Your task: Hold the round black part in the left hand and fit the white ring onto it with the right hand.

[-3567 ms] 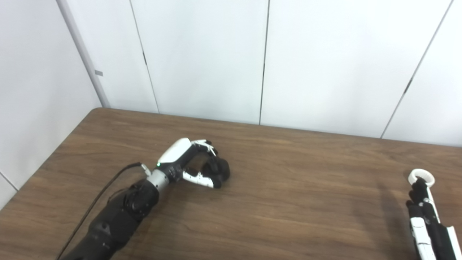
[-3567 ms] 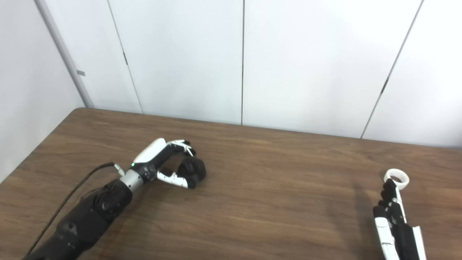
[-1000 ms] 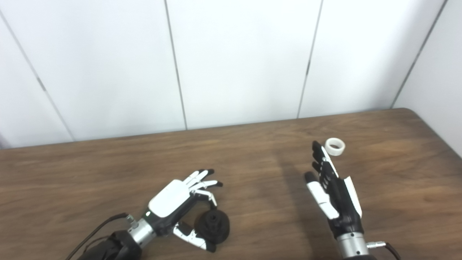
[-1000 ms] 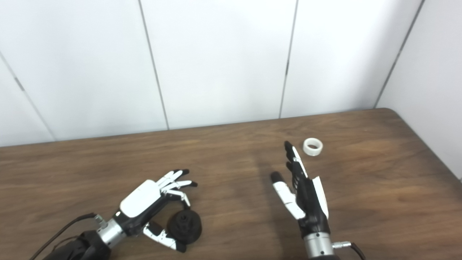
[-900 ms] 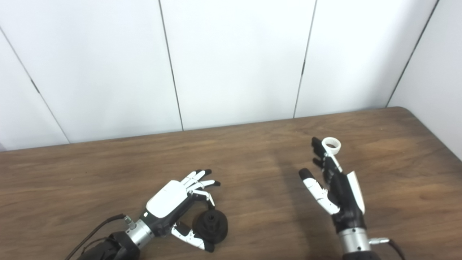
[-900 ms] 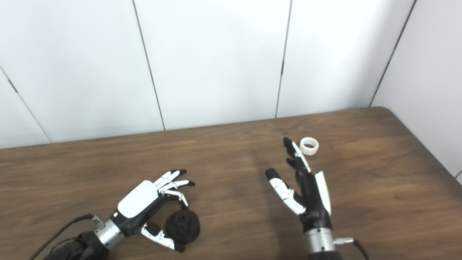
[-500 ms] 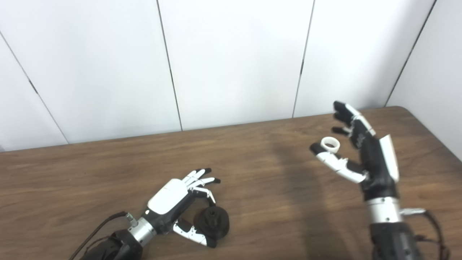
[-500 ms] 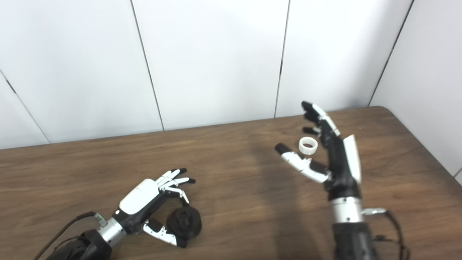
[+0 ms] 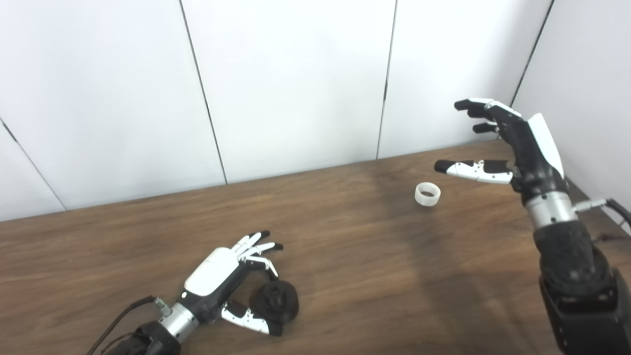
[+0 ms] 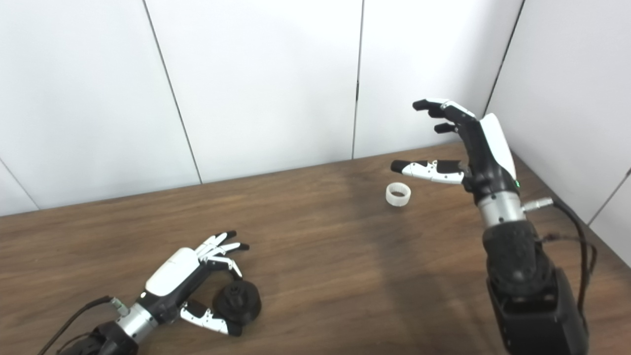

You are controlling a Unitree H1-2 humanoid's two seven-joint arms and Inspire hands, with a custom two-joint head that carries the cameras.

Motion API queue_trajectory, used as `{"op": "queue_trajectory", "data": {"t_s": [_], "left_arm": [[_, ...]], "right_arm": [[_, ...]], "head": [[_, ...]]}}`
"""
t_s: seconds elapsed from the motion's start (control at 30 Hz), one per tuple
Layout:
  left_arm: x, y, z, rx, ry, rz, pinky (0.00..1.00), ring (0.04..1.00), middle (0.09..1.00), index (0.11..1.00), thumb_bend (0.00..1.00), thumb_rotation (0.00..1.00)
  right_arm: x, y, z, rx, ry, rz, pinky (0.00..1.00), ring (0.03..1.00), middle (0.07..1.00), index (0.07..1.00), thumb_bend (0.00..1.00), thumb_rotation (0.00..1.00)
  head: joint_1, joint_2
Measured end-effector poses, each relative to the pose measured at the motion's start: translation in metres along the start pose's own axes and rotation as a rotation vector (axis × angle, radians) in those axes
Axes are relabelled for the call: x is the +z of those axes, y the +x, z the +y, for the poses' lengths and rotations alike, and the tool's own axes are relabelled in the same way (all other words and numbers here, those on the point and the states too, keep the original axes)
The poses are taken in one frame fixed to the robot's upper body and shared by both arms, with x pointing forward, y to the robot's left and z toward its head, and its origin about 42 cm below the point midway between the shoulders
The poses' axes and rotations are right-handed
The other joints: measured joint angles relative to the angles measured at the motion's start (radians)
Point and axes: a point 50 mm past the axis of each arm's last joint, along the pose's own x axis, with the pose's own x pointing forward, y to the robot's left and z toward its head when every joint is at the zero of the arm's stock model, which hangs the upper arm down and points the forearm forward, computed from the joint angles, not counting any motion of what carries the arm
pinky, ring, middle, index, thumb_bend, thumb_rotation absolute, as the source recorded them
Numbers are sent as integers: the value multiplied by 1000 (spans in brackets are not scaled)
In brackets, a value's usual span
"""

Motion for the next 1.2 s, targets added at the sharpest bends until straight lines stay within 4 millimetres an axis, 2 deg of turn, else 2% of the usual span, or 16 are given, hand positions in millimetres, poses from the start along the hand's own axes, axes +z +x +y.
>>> {"op": "queue_trajectory", "data": {"t_s": [0.13,0.3,0.5,0.63,0.83,1.2], "left_arm": [[-1,-1,1,0,-3,3,1000,1000,893,480,525,60],[-2,-3,2,1,-10,6,1000,1000,890,480,525,59],[-2,-4,3,-1,-10,2,1000,1000,891,479,525,61],[-1,-4,3,-1,-12,1,1000,1000,894,479,525,60],[-2,-5,4,0,-13,2,1000,1000,895,479,525,60],[-2,-6,4,-1,-14,0,1000,1000,895,480,525,60]], "right_arm": [[-17,14,-3,74,-99,28,765,840,832,707,788,172],[-29,34,-4,145,-251,-6,783,858,813,673,858,139],[-30,59,3,255,-387,-60,783,889,823,659,897,109],[-34,69,11,348,-471,-80,877,918,836,647,915,109],[-42,83,26,445,-579,-91,943,949,851,653,905,162],[-48,94,48,552,-716,-118,932,956,857,647,915,136]], "head": [[0,1],[-3,-3],[-14,-3],[-21,-6],[-29,-12],[-45,-26]]}}
